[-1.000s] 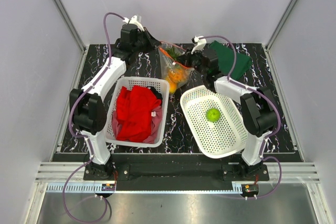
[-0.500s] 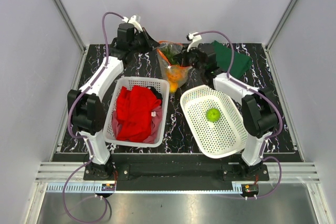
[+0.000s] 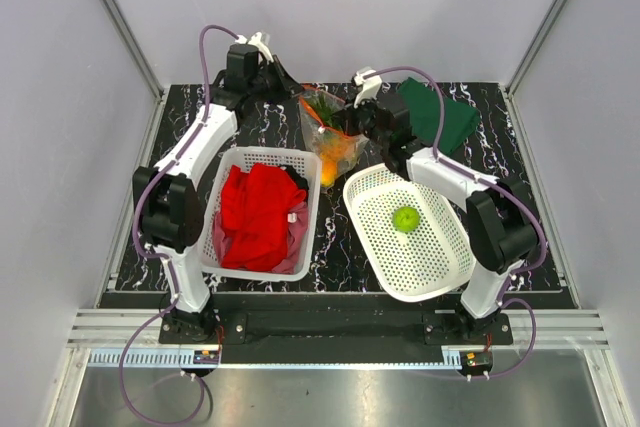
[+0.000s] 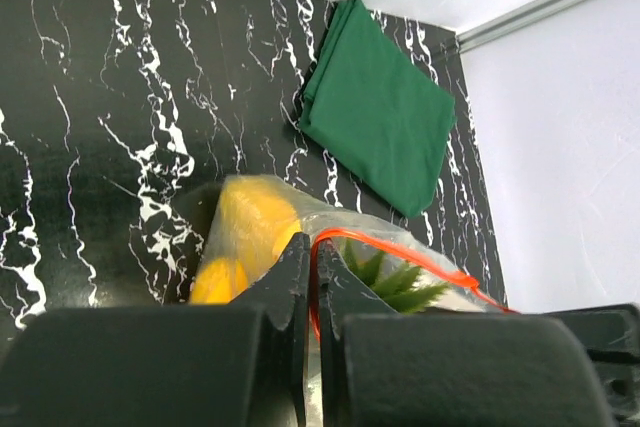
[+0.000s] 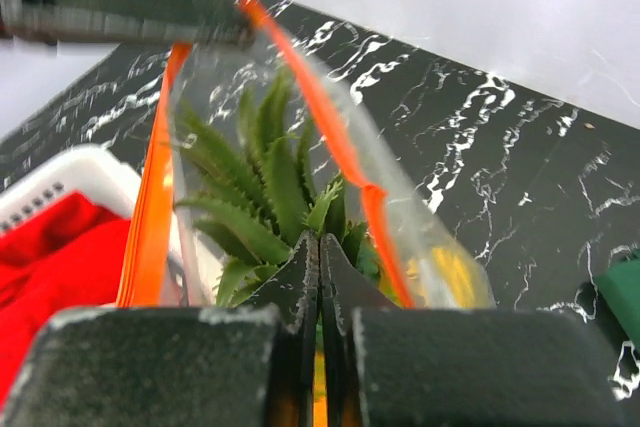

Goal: Open the zip-top bag and remove the fake food

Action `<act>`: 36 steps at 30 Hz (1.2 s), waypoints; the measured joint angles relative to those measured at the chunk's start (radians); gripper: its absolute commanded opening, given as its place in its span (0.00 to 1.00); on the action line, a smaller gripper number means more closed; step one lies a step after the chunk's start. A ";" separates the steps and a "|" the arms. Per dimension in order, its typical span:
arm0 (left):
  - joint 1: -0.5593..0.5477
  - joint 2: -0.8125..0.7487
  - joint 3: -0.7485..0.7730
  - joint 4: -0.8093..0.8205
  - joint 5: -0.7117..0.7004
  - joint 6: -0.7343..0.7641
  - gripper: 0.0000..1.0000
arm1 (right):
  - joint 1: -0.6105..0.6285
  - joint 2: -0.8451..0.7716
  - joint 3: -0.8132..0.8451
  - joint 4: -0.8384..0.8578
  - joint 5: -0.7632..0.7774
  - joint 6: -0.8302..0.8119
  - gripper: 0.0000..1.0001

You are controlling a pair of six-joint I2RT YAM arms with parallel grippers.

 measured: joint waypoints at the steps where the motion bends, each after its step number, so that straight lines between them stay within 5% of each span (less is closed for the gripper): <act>1: 0.001 -0.003 -0.014 0.008 0.004 0.002 0.00 | 0.000 -0.004 0.000 0.001 0.012 0.015 0.00; 20: 0.016 -0.059 -0.143 0.087 0.130 0.003 0.00 | -0.069 -0.044 -0.068 0.069 0.062 0.267 0.00; 36: 0.027 -0.062 -0.143 0.109 0.158 -0.008 0.00 | -0.043 -0.045 0.041 0.034 -0.155 0.327 0.00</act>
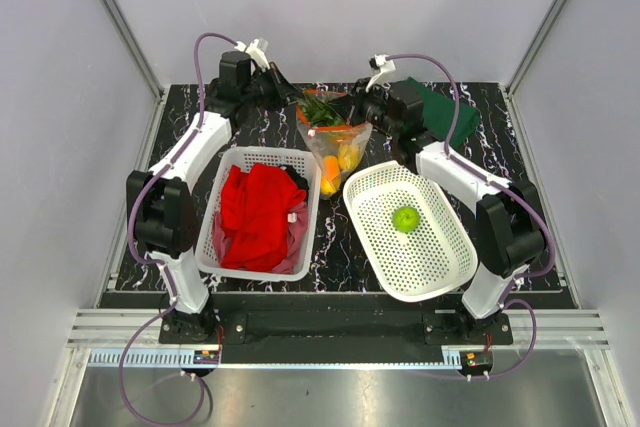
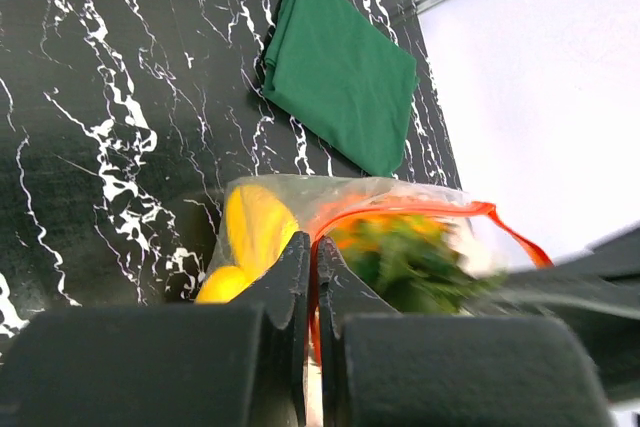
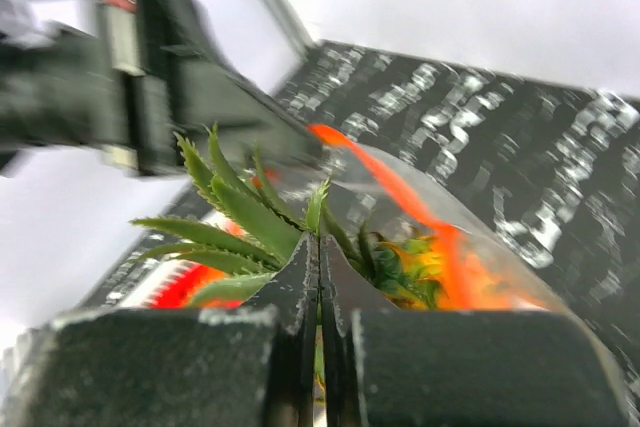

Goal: Open the zip-top bag and remove the fake food

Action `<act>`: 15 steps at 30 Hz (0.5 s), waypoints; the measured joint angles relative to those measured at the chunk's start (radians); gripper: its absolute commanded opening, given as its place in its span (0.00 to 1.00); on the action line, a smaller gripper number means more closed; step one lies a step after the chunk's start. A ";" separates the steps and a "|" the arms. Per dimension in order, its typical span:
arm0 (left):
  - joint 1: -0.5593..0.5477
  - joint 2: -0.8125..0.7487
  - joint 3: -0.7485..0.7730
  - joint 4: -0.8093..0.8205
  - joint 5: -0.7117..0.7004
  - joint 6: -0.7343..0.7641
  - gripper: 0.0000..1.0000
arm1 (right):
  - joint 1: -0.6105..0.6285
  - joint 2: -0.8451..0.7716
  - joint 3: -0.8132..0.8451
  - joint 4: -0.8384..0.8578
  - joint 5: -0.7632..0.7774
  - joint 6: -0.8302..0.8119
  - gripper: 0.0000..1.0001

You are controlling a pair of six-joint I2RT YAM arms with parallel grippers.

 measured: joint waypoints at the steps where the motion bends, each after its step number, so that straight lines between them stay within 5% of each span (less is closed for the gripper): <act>1: 0.000 0.000 0.000 0.002 -0.002 0.000 0.00 | 0.004 0.000 0.006 0.000 -0.004 0.003 0.00; 15: 0.012 -0.067 -0.124 0.066 0.021 0.005 0.00 | -0.074 0.002 0.116 -0.158 0.053 0.261 0.00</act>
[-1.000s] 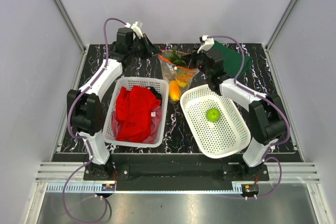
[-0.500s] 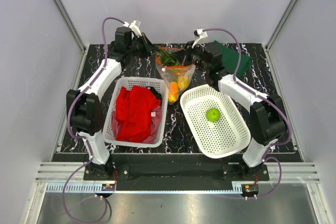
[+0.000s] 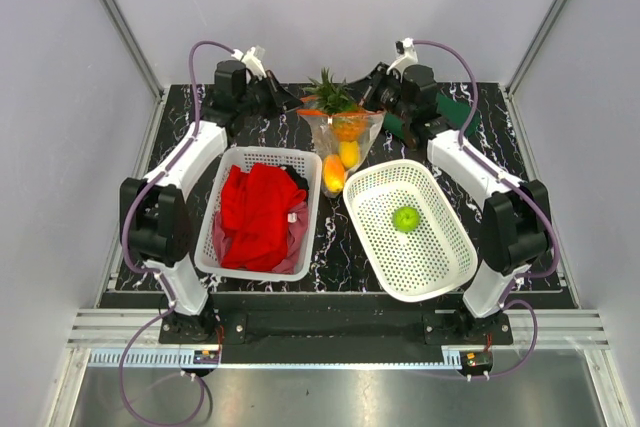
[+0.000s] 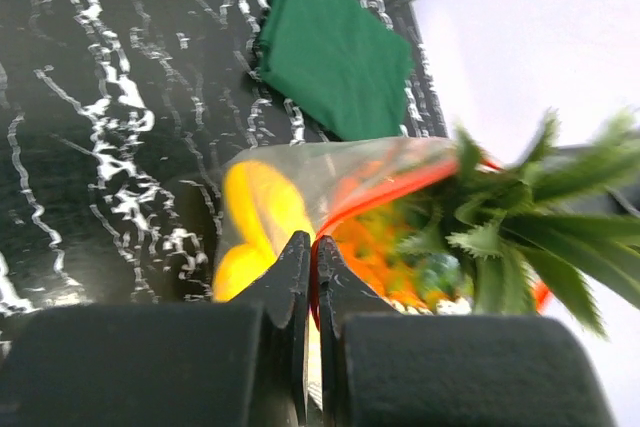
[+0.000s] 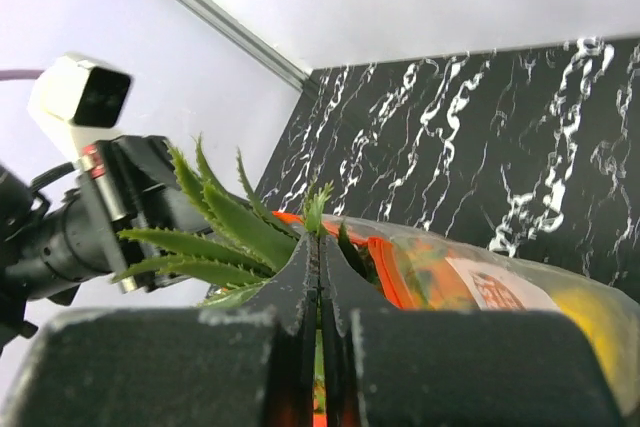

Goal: Open the zip-top bag and remove the fake food

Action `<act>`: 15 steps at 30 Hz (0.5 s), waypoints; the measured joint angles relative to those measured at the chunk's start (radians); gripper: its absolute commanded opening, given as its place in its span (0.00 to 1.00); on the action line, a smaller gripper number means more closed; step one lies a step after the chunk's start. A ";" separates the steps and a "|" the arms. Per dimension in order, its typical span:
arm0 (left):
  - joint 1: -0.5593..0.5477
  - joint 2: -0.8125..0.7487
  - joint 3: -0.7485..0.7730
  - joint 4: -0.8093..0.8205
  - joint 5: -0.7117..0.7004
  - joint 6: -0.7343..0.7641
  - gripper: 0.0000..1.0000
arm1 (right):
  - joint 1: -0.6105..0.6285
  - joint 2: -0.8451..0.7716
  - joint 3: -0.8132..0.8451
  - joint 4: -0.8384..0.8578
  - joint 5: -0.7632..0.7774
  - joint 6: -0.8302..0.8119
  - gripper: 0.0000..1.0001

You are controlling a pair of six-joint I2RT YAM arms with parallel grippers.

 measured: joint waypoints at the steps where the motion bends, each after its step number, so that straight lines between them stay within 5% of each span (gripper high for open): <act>1: -0.001 -0.006 -0.005 0.007 0.009 -0.005 0.00 | -0.005 0.001 0.000 -0.010 -0.005 0.018 0.00; 15: -0.036 -0.011 -0.015 0.065 0.020 -0.051 0.00 | 0.033 0.152 0.277 -0.180 -0.025 0.141 0.00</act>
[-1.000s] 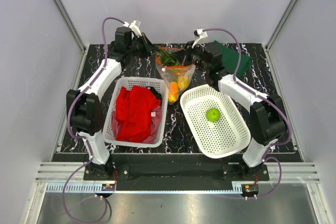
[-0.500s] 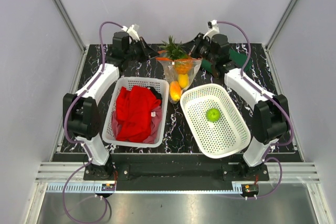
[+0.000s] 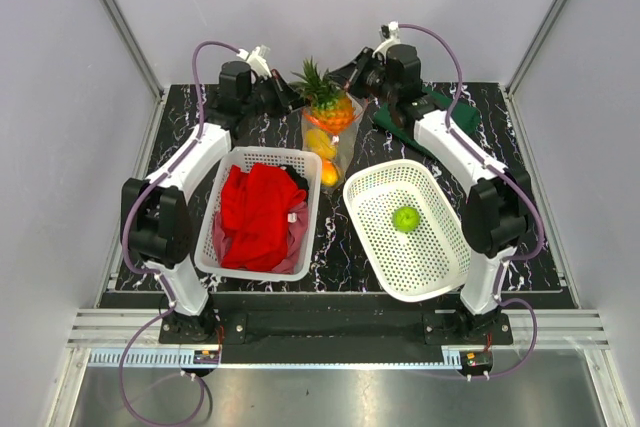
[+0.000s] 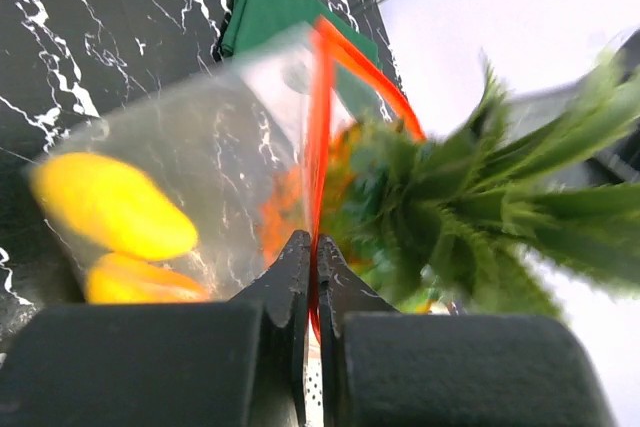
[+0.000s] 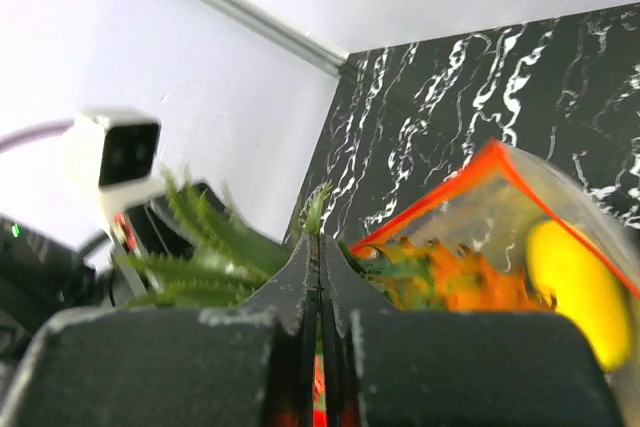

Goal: Open the zip-top bag and remove the fake food

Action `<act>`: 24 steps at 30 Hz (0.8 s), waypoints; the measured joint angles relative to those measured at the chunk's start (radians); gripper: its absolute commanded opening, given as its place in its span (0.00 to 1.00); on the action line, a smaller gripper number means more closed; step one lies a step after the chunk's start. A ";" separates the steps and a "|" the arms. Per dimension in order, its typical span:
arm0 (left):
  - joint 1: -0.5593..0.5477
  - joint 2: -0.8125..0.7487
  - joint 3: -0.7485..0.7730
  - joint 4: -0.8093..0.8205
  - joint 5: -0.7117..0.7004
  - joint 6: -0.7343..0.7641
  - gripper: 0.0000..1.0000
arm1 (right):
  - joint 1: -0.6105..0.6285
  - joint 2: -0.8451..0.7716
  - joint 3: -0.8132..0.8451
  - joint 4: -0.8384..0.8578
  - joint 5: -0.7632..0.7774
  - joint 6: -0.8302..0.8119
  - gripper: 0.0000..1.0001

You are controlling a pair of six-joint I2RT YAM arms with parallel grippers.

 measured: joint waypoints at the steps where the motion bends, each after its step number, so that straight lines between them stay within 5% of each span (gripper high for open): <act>1: -0.002 -0.002 -0.010 0.007 0.000 0.000 0.00 | -0.005 0.006 0.018 -0.018 0.002 0.004 0.00; 14: 0.019 0.033 0.026 -0.040 -0.037 0.011 0.00 | -0.047 -0.016 0.004 0.006 -0.126 0.130 0.00; 24: 0.031 0.035 0.027 -0.091 -0.102 0.032 0.00 | -0.047 -0.374 -0.082 -0.143 -0.118 0.033 0.00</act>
